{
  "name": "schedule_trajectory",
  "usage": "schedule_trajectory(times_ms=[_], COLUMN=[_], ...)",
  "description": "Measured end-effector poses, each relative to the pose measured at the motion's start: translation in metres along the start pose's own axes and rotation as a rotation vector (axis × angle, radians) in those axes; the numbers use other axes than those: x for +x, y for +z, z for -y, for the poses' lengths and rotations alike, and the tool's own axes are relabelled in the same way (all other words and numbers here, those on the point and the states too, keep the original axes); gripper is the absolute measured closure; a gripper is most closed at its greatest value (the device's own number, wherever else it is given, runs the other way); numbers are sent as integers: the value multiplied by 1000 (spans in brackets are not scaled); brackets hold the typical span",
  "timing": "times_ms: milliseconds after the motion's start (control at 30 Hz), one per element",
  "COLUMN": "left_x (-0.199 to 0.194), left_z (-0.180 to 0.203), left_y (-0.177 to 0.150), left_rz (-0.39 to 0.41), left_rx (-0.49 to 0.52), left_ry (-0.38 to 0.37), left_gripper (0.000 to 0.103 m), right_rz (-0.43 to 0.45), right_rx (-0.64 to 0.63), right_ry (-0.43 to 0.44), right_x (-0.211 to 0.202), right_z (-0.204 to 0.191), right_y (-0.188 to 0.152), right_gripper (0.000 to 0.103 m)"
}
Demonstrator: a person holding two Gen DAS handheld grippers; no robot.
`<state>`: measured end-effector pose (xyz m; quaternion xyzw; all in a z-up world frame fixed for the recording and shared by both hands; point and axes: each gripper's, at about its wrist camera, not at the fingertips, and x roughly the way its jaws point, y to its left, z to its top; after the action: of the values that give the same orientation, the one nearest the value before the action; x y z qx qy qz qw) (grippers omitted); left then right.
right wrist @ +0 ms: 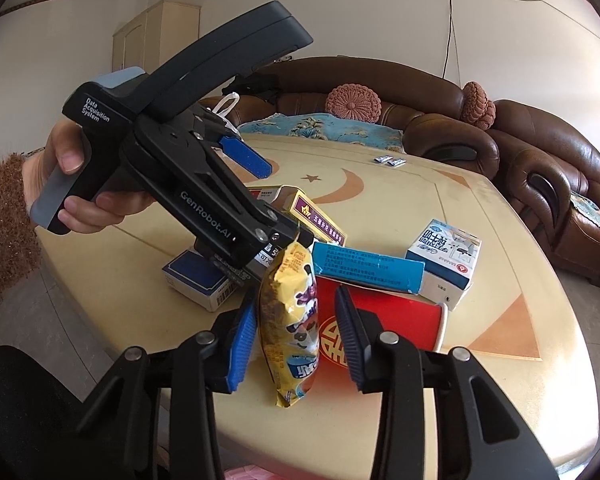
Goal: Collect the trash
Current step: 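Grasp the yellow snack bag with the right tool while the left tool grasps the purple snack box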
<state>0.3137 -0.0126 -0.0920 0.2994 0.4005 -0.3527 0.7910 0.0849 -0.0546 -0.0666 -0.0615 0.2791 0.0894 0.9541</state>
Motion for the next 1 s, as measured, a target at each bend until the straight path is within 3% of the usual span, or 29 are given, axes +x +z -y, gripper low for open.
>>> schedule_trajectory(times_ms=[133,200,400,467,533,633,800,1000], left_x=[8,9,11,12,11,10,8,6], left_z=[-3,-7,-15,-18,-21,-24,-25,-26], left_y=[0,-1,-1,-1,-1,-1,-1,1], left_rz=[-37,-48,-79,-86,-94,-100,-99,-93], left_rx=[-7,-19,-60,-74,-92,-115,-132,-158], left_ry=[9,3,16,25,12,-6,-32,-5], left_gripper=[30,37,39,45,58,67,73,78], right_rz=[-2,6,-7,-12,-17,-19,-25,-26], right_rx=[13,34,54,45,40,39,40,53], right_ry=[23,79,85,77,74,72,71,87], right_x=[1,0,2,2,4,4,4,3], right_z=[2,5,7,6,5,3,2,4], right_y=[0,0,0,0,-1,1,1,6], right_gripper=[75,76,79,80,80,80,85,86])
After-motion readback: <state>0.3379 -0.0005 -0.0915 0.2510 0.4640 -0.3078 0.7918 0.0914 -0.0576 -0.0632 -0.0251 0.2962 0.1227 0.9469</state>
